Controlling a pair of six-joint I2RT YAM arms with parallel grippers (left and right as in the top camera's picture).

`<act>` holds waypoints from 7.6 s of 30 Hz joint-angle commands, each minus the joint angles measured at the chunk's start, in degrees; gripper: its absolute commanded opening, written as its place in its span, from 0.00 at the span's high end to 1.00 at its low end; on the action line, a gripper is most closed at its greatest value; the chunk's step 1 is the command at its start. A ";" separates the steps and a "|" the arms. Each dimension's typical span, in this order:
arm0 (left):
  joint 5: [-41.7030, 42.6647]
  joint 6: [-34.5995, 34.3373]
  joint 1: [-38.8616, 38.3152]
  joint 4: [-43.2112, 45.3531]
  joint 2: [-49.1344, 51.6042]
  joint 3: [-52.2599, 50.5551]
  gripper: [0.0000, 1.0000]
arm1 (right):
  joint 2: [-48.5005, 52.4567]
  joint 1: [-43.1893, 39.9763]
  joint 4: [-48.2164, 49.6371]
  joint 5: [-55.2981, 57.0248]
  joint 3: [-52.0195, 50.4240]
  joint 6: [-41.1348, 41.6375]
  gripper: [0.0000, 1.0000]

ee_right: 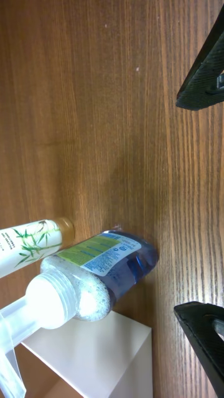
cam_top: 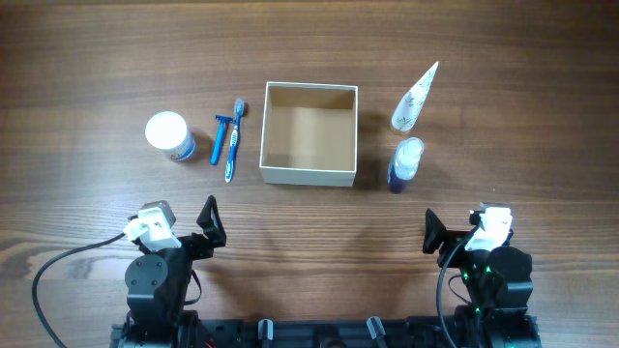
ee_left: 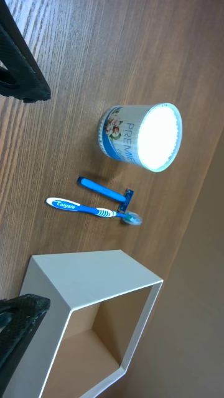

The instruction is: Pack container

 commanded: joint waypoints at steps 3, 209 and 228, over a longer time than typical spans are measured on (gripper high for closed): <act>0.26 -0.31 0.28 0.13 -0.35 -0.35 0.00 | -0.46 0.17 0.13 -0.92 0.17 -0.79 0.00; 0.26 -0.31 0.28 0.13 -0.35 -0.35 0.00 | 108.41 33.73 -17.42 22.80 93.72 21.68 0.96; 0.26 -0.31 0.28 0.13 -0.37 -0.35 0.00 | 108.30 28.55 -16.83 21.18 94.40 16.59 0.21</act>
